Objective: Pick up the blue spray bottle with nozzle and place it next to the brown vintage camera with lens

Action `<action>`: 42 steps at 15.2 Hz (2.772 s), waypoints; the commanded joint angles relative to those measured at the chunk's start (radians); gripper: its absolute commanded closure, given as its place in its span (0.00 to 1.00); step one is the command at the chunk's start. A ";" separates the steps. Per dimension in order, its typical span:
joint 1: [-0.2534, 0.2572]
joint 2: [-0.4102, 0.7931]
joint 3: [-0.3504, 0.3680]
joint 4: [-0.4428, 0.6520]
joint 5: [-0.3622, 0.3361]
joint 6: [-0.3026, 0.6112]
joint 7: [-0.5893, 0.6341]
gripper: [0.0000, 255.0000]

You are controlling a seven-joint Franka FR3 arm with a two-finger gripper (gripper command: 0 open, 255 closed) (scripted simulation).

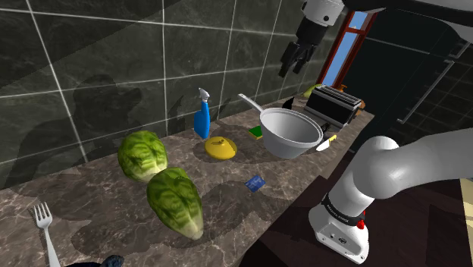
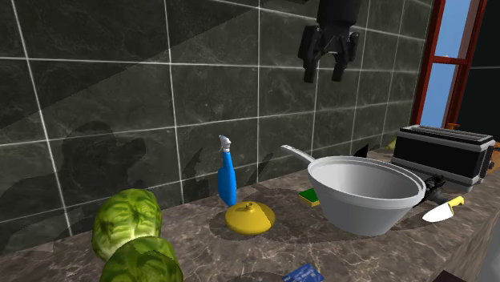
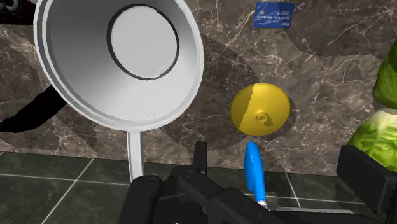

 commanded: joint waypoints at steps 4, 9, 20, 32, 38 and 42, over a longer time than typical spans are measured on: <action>0.003 0.114 0.004 0.037 0.004 0.058 0.003 0.00; 0.006 0.309 0.012 0.123 0.009 0.136 0.008 0.00; 0.017 0.754 0.028 0.423 0.011 0.211 0.017 0.00; 0.032 1.141 0.036 0.767 0.003 0.200 0.024 0.00; 0.031 1.153 0.036 0.722 0.003 0.257 0.024 0.00; 0.031 1.153 0.036 0.722 0.003 0.257 0.024 0.00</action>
